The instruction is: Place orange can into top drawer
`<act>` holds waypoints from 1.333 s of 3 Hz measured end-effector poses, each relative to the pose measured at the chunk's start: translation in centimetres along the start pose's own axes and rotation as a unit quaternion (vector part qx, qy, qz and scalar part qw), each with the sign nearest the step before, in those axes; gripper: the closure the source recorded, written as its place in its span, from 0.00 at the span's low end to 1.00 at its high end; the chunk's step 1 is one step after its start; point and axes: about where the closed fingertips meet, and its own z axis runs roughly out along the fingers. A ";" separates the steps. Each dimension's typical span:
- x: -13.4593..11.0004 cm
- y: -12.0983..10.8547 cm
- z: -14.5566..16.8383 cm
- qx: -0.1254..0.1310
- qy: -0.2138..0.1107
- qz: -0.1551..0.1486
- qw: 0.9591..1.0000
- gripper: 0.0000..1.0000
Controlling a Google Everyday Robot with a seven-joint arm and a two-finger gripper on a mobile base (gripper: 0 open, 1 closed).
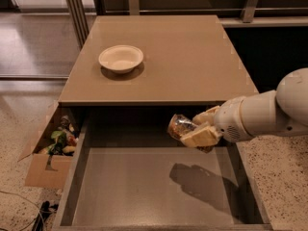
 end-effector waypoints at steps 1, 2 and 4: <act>5.8 1.7 7.2 0.000 0.016 0.035 0.999 1.00; 8.5 2.5 10.6 0.006 0.020 0.042 0.999 1.00; 9.3 0.7 15.9 0.050 0.018 -0.021 0.998 1.00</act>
Offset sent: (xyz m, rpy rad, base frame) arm -0.0139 0.0330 -0.1886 -0.0059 0.0720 -0.0979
